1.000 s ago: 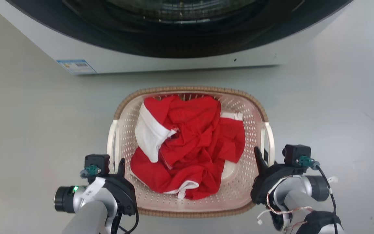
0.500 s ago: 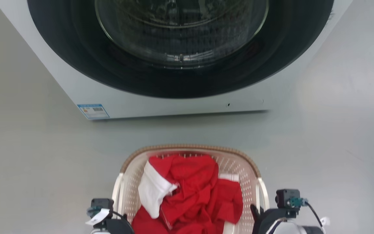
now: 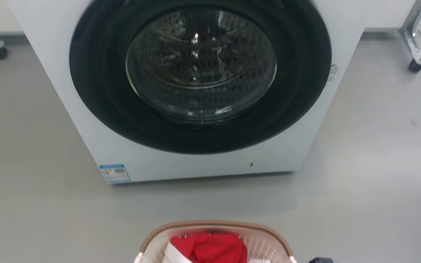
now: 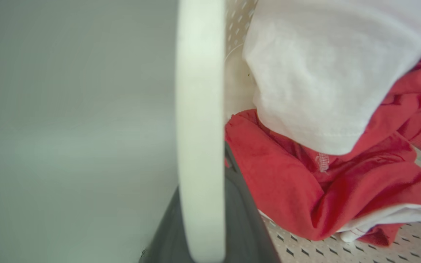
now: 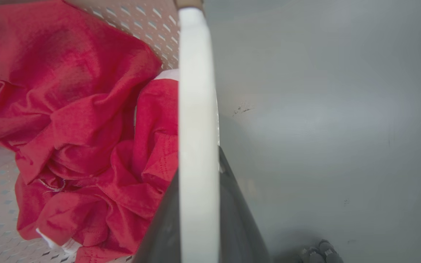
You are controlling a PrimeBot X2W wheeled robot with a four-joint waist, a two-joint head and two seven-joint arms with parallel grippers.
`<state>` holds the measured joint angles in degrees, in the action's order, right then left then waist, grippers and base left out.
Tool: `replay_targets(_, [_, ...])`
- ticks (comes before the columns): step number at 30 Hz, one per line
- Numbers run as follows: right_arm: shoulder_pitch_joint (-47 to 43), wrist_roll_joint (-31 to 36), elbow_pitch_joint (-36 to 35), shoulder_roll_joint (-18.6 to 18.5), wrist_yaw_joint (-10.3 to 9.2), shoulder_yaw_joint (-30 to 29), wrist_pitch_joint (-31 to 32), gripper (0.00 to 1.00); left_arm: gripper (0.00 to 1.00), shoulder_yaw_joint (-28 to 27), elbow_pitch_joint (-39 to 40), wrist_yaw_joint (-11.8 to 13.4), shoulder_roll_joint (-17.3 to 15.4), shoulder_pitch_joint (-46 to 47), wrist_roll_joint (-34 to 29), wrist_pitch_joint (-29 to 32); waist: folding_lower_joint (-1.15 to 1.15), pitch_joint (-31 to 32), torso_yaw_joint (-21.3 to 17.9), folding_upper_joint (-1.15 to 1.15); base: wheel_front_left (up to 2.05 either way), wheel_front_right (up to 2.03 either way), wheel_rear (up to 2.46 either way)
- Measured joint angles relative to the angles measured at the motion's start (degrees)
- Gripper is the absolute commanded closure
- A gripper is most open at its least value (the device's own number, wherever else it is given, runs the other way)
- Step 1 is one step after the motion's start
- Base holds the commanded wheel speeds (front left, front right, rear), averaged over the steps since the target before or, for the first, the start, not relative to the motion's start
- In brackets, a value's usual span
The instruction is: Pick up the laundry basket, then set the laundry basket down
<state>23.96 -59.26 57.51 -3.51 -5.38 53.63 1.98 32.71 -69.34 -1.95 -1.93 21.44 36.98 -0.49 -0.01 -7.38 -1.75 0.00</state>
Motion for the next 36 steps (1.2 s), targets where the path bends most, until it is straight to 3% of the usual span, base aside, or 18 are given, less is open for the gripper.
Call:
replay_targets(13, [-3.49, -3.44, -0.46, -0.24, -1.20, 3.65, 3.15, 1.00, 1.00, 2.67, 1.59, 1.45, -0.51, -4.55, 3.11, 3.53, 0.00, 8.08, -0.31, 0.00, 0.00, 0.00, 0.00])
replay_targets(36, [-3.59, -7.19, -0.05, -0.48, -2.02, 6.99, 4.02, 1.00, 1.00, 5.09, 2.83, 3.05, -0.83, -5.69, 5.87, 5.26, 0.01, 9.36, 0.09, 0.00, 0.00, 0.00, 0.00])
